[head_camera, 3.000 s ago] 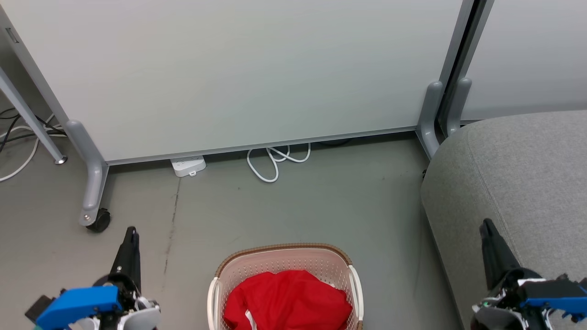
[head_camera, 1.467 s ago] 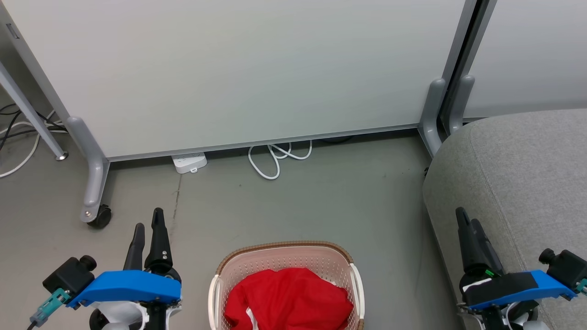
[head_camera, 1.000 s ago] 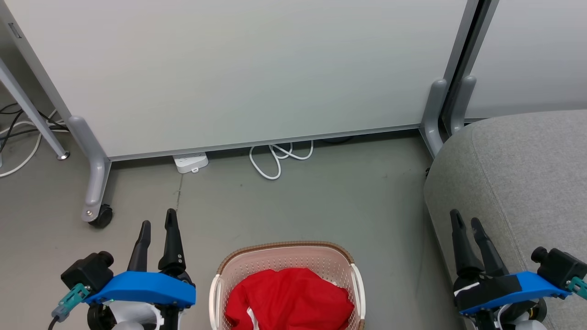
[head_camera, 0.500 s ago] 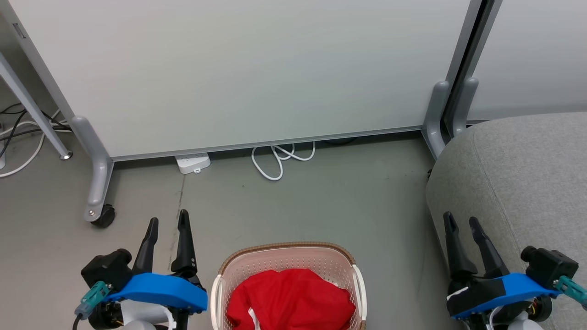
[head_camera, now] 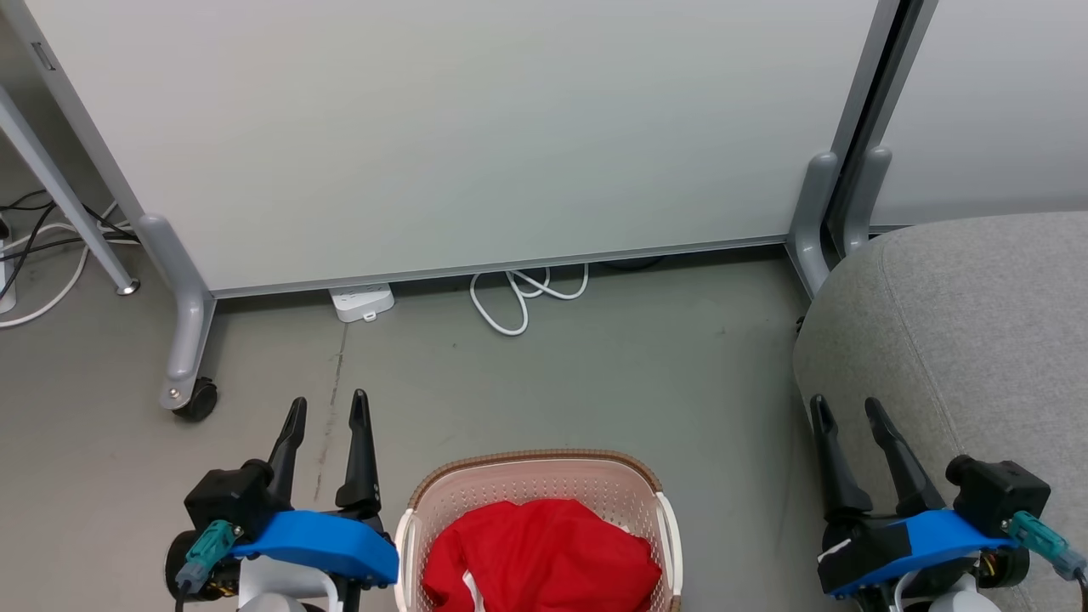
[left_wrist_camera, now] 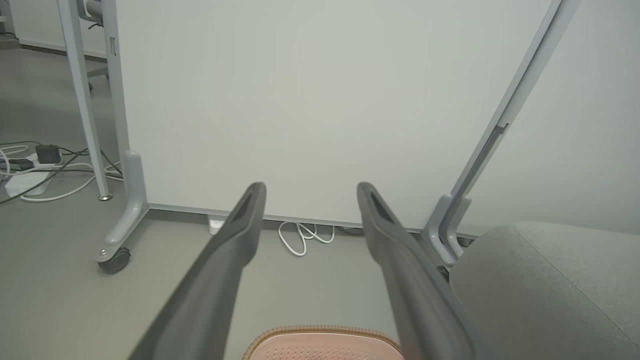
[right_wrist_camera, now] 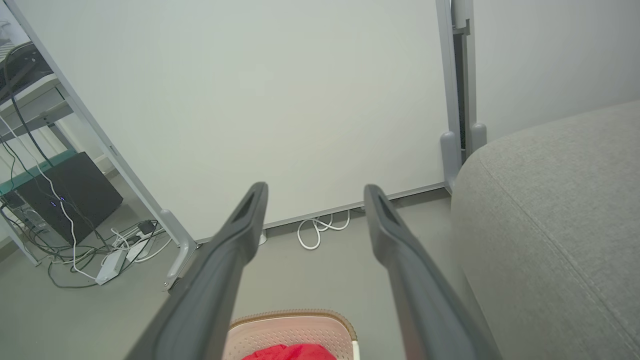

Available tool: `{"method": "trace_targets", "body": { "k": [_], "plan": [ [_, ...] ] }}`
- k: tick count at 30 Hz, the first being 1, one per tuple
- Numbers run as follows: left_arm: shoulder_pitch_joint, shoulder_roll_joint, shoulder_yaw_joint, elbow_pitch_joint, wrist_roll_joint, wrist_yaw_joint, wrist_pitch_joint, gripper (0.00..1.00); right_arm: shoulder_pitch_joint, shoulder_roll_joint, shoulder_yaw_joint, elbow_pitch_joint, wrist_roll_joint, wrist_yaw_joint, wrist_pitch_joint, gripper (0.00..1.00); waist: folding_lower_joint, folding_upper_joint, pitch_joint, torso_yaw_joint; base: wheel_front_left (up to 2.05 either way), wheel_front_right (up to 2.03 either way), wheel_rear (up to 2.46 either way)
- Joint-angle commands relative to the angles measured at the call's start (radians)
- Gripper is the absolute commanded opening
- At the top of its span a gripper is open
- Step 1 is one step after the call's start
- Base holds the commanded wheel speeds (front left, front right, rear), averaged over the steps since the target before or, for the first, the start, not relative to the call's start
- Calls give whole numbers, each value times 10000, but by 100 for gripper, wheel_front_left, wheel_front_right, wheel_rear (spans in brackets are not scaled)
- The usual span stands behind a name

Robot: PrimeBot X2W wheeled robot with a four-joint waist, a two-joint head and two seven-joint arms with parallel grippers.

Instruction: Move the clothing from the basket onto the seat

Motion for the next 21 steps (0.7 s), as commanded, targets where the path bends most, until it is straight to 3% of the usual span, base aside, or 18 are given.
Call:
{"method": "trace_targets", "body": {
  "k": [1, 21],
  "plan": [
    [-165, 56, -42, -25, 204, 39, -98, 100, -149, -67, 29, -39, -196, 22, -100, 100, -1, 0, -1, 3, 0, 0, 0],
    [-211, 58, -290, 260, 1643, 57, -503, 100, -137, -73, 85, 138, -1911, 23, -509, 100, -1, 0, -27, 85, 0, 0, 0]
  ]
}}
